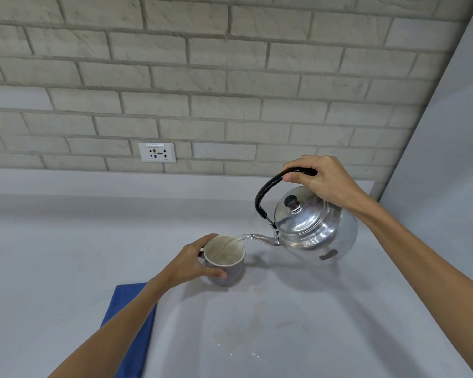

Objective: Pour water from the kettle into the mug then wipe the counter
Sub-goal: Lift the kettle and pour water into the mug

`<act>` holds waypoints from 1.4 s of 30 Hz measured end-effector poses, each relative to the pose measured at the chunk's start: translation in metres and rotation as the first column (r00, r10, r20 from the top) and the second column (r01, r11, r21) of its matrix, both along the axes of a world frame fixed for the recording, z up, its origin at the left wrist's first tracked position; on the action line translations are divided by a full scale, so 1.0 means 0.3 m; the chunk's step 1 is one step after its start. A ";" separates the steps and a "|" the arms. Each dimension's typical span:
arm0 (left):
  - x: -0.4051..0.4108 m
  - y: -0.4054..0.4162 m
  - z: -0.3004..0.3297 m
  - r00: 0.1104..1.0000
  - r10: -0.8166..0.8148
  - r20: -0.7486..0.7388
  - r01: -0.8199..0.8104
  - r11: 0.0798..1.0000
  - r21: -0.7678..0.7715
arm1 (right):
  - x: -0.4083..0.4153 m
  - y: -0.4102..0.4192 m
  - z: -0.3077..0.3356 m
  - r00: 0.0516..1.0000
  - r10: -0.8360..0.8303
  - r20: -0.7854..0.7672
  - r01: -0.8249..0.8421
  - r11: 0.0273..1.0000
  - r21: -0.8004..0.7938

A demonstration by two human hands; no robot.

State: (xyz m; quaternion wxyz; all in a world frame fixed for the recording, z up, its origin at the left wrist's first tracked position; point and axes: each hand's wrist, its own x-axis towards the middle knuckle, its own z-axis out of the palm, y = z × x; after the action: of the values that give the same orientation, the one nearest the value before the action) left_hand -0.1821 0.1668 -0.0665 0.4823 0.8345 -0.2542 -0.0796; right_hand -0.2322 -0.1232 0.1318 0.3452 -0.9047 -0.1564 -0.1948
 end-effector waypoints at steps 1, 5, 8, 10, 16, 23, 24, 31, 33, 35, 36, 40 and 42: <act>0.000 -0.001 0.001 1.000 -0.002 0.002 0.002 1.000 0.001 | 0.000 0.000 0.001 1.000 0.001 0.002 -0.001 1.000 -0.002; 0.001 0.000 -0.003 1.000 0.001 -0.008 -0.001 1.000 0.003 | 0.003 0.004 0.004 1.000 0.015 0.011 -0.015 1.000 -0.011; 0.002 0.002 -0.004 1.000 0.007 -0.019 -0.007 1.000 0.009 | 0.009 0.010 0.005 1.000 0.024 0.018 -0.023 1.000 -0.020; 0.002 0.003 -0.003 1.000 0.008 -0.020 -0.007 1.000 0.011 | 0.012 0.012 0.005 1.000 0.023 0.018 -0.022 0.999 -0.032; -0.001 0.004 -0.003 1.000 0.015 -0.023 -0.015 1.000 0.016 | 0.021 0.024 -0.011 0.999 0.044 0.013 -0.043 0.998 -0.043; -0.001 0.004 0.003 1.000 0.015 -0.027 -0.015 1.000 0.022 | 0.024 -0.011 -0.078 1.000 0.001 -0.012 0.000 0.998 0.066; -0.001 0.005 0.002 0.999 0.018 -0.036 -0.018 1.000 0.023 | 0.024 -0.024 -0.091 1.000 -0.004 -0.030 0.007 0.995 0.099; 0.003 0.008 -0.007 0.998 0.024 -0.064 -0.021 0.999 0.045 | 0.018 -0.087 -0.175 0.999 0.000 -0.051 0.016 0.945 0.326; 0.009 0.009 -0.012 0.997 0.025 -0.078 -0.020 0.998 0.060 | 0.010 -0.099 -0.184 0.999 0.006 -0.035 0.008 0.923 0.385; 0.013 0.013 -0.015 0.996 0.015 -0.091 -0.008 0.997 0.075 | 0.006 -0.107 -0.184 1.000 -0.001 -0.011 0.006 0.903 0.430; 0.013 0.017 -0.013 0.996 0.003 -0.094 0.004 0.997 0.076 | 0.007 -0.111 -0.183 1.000 -0.009 0.007 0.005 0.891 0.455; 0.018 0.009 0.067 0.999 0.018 -0.029 -0.019 1.000 -0.001 | 0.023 -0.133 -0.160 0.996 -0.046 0.079 -0.006 0.829 0.559; 0.033 -0.022 0.161 0.997 0.041 0.065 -0.036 0.997 -0.068 | 0.040 -0.142 -0.140 0.993 -0.047 0.111 -0.028 0.809 0.588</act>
State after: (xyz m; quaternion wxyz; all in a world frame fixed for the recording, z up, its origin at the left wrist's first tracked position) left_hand -0.1722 0.1601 -0.0181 0.5026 0.8249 -0.2565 -0.0341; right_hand -0.2201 -0.1658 0.0899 0.5969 -0.7409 -0.1043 -0.2896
